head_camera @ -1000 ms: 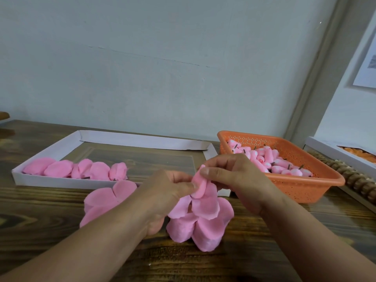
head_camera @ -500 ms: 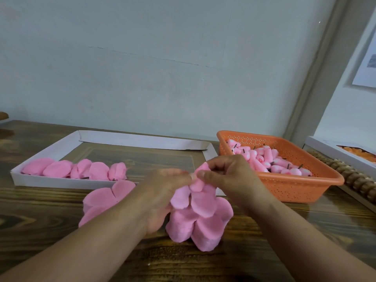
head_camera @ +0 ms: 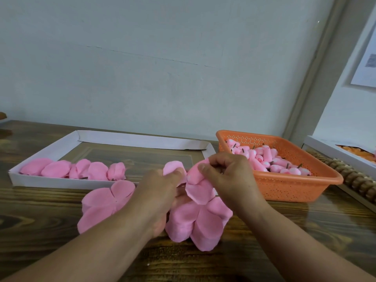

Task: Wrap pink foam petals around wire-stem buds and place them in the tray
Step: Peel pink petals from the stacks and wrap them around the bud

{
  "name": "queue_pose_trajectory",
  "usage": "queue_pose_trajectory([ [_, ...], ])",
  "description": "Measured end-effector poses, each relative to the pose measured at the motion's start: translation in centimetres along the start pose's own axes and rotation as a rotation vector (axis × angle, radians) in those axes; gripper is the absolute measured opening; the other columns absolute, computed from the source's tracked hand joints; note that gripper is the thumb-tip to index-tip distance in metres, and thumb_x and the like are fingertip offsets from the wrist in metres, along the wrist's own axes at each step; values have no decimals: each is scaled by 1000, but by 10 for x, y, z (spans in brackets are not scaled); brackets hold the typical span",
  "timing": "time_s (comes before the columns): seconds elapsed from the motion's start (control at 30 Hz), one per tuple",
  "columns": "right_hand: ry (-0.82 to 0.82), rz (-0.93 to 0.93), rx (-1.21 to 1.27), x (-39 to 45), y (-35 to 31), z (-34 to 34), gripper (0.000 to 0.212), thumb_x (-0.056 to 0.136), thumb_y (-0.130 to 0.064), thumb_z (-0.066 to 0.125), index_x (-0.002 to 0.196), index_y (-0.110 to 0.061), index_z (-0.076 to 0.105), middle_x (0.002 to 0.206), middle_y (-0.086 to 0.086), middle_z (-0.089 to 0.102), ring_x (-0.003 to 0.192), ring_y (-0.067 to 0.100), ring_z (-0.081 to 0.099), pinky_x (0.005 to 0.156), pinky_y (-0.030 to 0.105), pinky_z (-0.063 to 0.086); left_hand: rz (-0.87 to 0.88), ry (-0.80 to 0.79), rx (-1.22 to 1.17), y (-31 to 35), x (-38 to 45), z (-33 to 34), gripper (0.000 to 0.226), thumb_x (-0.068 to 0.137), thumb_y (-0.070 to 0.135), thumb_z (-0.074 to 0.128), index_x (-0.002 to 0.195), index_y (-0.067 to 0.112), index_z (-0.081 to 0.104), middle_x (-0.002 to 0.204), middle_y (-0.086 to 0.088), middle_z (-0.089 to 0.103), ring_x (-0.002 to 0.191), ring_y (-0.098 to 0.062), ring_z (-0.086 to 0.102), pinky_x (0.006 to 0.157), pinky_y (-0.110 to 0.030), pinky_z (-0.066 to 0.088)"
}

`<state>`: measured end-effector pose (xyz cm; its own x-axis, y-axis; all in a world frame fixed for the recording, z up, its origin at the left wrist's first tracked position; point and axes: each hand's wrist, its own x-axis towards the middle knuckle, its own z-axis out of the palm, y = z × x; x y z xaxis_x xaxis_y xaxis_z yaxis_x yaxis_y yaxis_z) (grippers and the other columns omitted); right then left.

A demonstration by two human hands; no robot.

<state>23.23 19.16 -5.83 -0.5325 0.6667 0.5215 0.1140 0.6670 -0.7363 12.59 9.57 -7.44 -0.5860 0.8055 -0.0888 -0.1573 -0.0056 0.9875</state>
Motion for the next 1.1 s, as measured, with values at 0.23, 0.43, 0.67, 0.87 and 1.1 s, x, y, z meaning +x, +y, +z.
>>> queue_pose_trajectory([
  [0.23,-174,-342,-273,-8,-10,2,15,83,-13,61,68,-16,62,64,-16,43,64,-3,44,59,10,33,-54,131,33,7,-2,2,18,92,20,56,85,6,66,87,-17,73,87,-35,69,84,-54,54],
  [0.43,-121,-297,-299,-7,-10,0,22,86,-12,62,66,-18,55,64,-13,46,64,1,45,57,14,33,-6,130,95,7,-5,1,26,93,25,53,84,8,70,84,-18,73,86,-38,69,82,-59,53],
  [0.67,-355,-443,-305,-8,-16,-4,10,84,-5,62,76,-6,68,79,2,59,75,11,53,68,28,45,-22,-33,215,0,-1,2,48,97,52,39,95,16,70,91,-11,74,93,-28,69,90,-48,53],
  [0.87,-392,-324,-226,-6,-16,-11,9,84,-8,66,82,-14,73,111,-6,56,80,-8,50,70,8,38,-13,-240,118,7,-10,3,79,71,78,23,84,21,76,90,-11,75,93,-23,71,93,-44,52],
  [1.1,-282,-263,-140,-4,-12,-12,8,82,-7,68,75,-8,67,78,2,62,71,10,55,63,27,47,-48,-278,13,12,-8,-1,80,80,72,24,106,10,68,93,-16,74,89,-25,72,79,-37,57],
])
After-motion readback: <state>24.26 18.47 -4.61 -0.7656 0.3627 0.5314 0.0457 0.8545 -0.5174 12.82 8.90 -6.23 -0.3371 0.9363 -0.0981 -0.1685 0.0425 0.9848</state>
